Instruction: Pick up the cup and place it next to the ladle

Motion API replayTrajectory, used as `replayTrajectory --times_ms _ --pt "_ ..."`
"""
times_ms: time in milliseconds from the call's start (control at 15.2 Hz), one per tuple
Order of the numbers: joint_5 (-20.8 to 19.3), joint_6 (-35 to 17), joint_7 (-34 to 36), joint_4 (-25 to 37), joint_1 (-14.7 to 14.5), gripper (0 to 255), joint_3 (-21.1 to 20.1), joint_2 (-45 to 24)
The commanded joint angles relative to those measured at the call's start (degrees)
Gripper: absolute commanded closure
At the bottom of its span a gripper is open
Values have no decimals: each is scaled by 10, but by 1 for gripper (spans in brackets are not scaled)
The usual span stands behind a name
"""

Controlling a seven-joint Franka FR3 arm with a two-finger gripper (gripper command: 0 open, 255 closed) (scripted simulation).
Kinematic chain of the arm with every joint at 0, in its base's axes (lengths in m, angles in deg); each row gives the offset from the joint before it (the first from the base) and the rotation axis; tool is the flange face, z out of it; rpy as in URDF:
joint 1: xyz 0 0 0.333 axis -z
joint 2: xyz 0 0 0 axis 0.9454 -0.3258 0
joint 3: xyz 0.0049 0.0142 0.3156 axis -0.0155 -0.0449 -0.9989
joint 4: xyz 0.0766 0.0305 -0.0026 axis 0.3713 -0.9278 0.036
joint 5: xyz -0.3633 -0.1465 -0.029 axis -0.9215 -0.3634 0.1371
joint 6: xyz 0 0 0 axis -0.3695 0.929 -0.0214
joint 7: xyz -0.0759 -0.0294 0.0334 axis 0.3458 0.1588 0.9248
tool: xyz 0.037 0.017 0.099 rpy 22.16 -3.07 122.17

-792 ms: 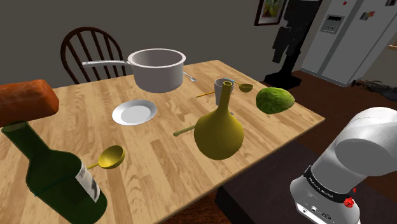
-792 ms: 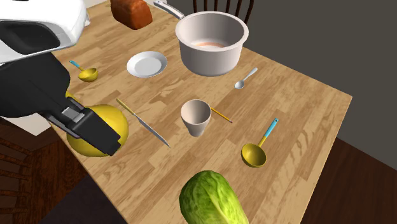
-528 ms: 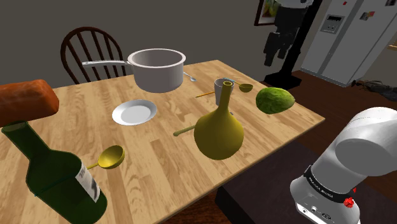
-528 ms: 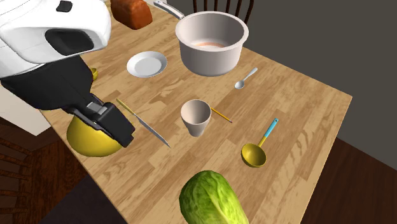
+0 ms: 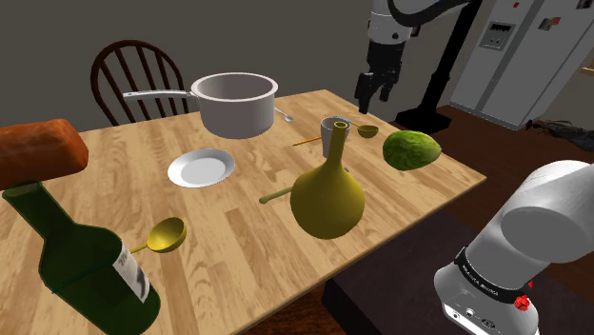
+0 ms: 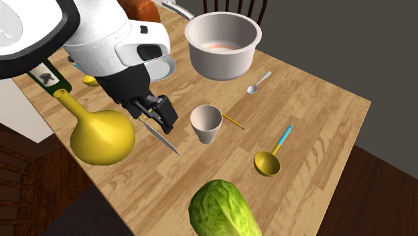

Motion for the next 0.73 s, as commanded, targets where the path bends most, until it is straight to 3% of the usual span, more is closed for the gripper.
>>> replayTrajectory --times_ms 0,660 --pt "-7 -33 11 9 2 0 -7 -43" --pt "-63 -143 71 106 10 0 -31 -261"
